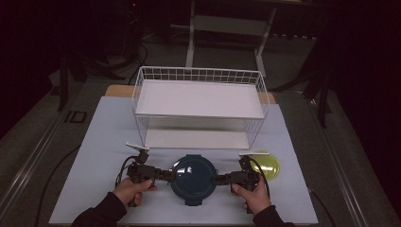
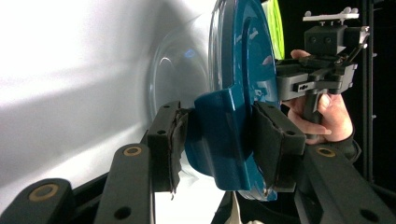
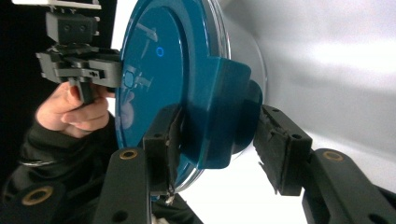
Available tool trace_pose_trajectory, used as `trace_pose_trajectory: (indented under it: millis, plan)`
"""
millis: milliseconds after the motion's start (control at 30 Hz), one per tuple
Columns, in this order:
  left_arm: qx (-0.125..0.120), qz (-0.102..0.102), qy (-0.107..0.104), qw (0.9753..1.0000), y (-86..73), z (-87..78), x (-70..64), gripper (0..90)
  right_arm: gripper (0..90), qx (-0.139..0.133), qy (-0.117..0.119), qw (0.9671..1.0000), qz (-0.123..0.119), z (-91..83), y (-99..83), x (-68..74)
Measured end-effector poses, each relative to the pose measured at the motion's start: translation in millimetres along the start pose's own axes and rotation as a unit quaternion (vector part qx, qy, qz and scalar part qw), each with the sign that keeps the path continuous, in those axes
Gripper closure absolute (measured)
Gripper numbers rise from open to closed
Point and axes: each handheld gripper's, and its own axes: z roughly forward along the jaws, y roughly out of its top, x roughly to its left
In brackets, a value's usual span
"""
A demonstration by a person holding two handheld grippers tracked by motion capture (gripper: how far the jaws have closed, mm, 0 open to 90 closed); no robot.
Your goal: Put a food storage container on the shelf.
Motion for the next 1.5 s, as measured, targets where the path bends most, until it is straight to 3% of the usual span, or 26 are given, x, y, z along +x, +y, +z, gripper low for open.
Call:
trace_pose_trajectory:
  millis: [500, 800, 967, 1300, 1500]
  plan:
    - [-0.015, 0.010, 0.031, 0.9993, -5.4, -1.7, -13.6, 54.7, 53.5, -0.017, -0.005, 0.9997, 0.019, -1.7, -7.3, 4.6]
    - [-0.015, 0.026, 0.047, 0.9984, -6.4, -3.9, -26.7, 56.0, 54.9, -0.016, 0.005, 0.9998, 0.007, -4.9, -9.5, 3.5]
    - [-0.014, 0.026, 0.045, 0.9985, -5.3, -5.0, -27.7, 56.4, 55.1, -0.021, -0.003, 0.9998, -0.003, -6.0, -9.7, 7.1]
    - [-0.020, 0.054, 0.043, 0.9974, -2.4, -12.8, -48.9, 56.5, 55.0, -0.038, -0.004, 0.9989, -0.025, -20.4, -4.8, 23.4]
    - [-0.025, 0.056, 0.035, 0.9975, 1.7, -15.5, -57.2, 56.8, 55.0, -0.047, -0.008, 0.9982, -0.035, -28.5, -0.9, 32.5]
